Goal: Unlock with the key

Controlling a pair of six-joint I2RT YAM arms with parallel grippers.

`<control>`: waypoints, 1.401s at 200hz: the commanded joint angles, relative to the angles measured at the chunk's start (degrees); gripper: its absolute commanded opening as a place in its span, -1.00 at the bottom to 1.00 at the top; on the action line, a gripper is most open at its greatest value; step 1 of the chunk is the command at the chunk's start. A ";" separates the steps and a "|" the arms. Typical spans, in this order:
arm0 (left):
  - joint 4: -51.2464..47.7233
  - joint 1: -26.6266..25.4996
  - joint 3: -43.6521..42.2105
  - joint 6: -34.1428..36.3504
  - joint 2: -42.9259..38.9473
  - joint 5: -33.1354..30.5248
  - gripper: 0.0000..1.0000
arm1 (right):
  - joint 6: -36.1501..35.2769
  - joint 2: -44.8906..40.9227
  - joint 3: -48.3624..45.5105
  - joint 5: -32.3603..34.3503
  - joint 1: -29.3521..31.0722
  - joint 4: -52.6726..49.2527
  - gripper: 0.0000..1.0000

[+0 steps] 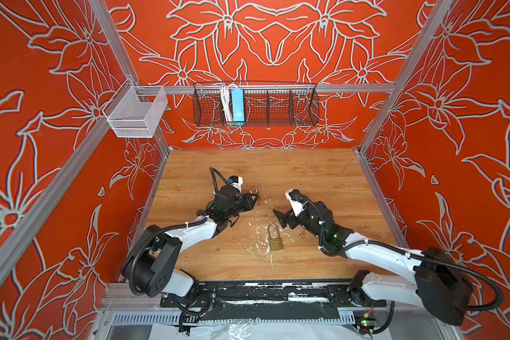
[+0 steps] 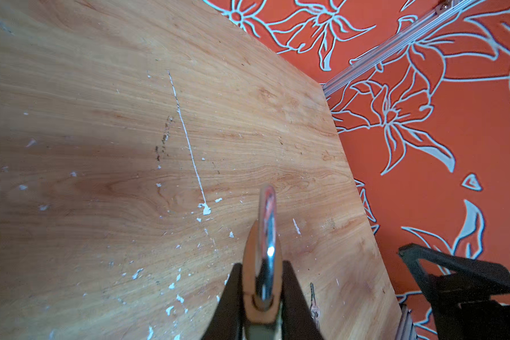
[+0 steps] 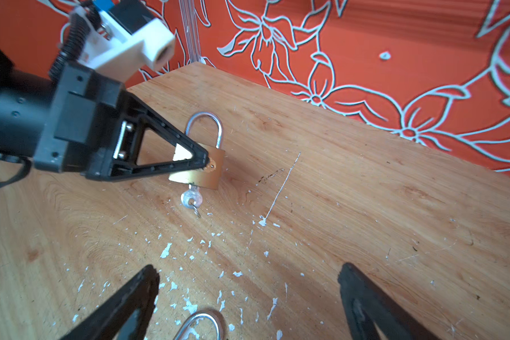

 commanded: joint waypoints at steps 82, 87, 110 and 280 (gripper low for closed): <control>-8.39 -6.10 2.91 -0.93 -6.49 -18.24 -1.00 | -4.25 2.50 1.01 10.61 3.16 2.48 0.94; -8.06 -6.76 2.49 -0.77 -7.30 -19.77 -1.00 | -3.43 1.84 0.83 10.38 3.18 2.82 0.94; -7.86 -10.85 0.69 -4.05 -10.52 -33.45 -1.00 | -2.18 0.76 4.84 9.66 3.23 -0.96 0.96; -5.68 -12.57 0.30 -0.67 -11.31 -36.27 -1.00 | -6.50 6.35 0.45 3.51 3.62 8.95 0.95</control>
